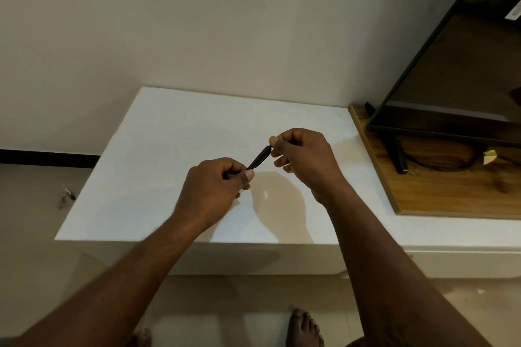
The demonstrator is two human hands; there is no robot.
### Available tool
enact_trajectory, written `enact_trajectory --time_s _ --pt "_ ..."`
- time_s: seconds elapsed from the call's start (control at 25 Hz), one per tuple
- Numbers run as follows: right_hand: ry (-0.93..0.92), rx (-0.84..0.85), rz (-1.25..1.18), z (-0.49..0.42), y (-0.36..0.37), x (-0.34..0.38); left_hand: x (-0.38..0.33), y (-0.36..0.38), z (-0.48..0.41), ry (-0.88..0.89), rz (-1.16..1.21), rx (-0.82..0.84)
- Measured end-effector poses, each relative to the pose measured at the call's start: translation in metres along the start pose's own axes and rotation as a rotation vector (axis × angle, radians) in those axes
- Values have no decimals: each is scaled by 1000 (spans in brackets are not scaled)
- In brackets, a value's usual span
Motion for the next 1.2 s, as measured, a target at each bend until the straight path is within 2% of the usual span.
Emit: enact_trajectory --time_s 0.44,0.64,0.72,0.8,1.0,1.2 --pt "-9 -81 103 -2 -2 0 -8 0 1 2 -93 10" --pt "-9 -282 1 -3 -32 -3 -3 -6 2 -35 -35 -20" --pt "-17 -298 -6 -3 -36 -6 -2 -12 1 -55 -5 -72" --pt "-31 -240 65 -4 -28 -8 -1 -19 0 -76 12 -129" --pt "-44 -162 439 -8 -6 -21 1 -37 1 -112 33 -252" --pt "-47 -222 675 -5 4 -33 2 -41 0 -133 69 -272"
Point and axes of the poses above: each hand's wrist, its own z-axis away from the middle knuckle, its own y-axis out of the palm, x = y × z, the point moved 7 cm from there along -z, towards the middle knuckle, and after that the axes turned 8 degrees about x, right-handed, at the moved point
